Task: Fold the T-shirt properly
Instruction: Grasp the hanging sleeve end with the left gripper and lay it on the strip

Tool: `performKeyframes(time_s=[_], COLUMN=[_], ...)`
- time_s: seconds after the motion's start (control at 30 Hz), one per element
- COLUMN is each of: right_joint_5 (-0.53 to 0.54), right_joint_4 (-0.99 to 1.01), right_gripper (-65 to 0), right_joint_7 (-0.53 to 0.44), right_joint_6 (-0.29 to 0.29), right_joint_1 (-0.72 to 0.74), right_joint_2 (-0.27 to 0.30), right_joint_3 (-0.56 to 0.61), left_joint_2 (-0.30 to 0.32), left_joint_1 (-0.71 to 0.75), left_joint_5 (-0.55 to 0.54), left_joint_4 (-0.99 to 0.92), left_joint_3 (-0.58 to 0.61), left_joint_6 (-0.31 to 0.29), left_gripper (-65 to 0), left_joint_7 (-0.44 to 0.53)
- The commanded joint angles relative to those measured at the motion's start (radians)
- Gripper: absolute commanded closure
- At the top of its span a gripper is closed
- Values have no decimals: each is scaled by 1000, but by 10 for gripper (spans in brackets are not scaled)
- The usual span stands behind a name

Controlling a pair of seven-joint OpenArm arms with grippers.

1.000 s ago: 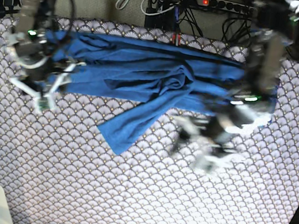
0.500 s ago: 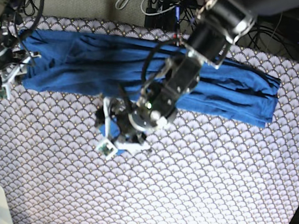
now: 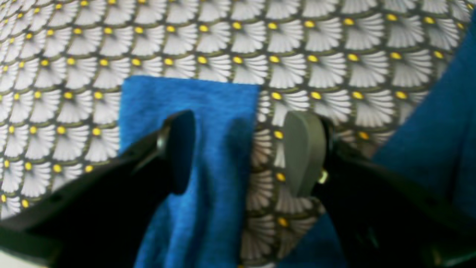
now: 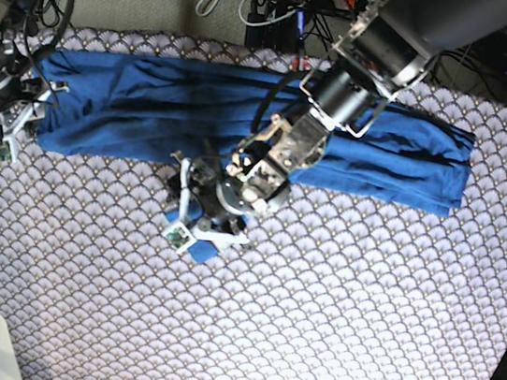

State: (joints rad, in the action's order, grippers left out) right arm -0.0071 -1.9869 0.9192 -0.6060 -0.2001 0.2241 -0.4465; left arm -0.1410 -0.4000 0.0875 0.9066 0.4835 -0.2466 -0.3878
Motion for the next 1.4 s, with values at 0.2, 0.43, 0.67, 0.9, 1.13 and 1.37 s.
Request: performKeyframes(time_s=[0.2,0.43,0.67,0.9,1.13,1.37], right_joint_5=[2,2,2,2,2,2], right_joint_4=[-18,-16,-16,-16,-16,-16], right_gripper=[-304,-304,-304,-304,-303,-303], right_joint_7=[-16,-16,-16,-16,-16,-16], right_joint_6=[1,1,1,1,1,1], right_joint_1=[8,8,6,8,8,8], right_joint_2=[14,14,14,14,14,14], right_joint_3=[-2,-2,-2,-2,-2,-2], left_joint_2=[-16,-16,-16,-16,-16,-16], left_joint_1=[-46,-53,-70,-98,-115,-122], left_joint_5=[-4,-4,-9,-85,-87,-87], left_joint_4=[-53,-140,-217,-220,-272,-315], left_joint_3=[1,11,83,86,88,88], left_joint_6=[2,2,28,109,117,109], left_gripper=[-370,-370,-370,-369,-365,-279], left_joint_7=[34,145,204,215,217,223])
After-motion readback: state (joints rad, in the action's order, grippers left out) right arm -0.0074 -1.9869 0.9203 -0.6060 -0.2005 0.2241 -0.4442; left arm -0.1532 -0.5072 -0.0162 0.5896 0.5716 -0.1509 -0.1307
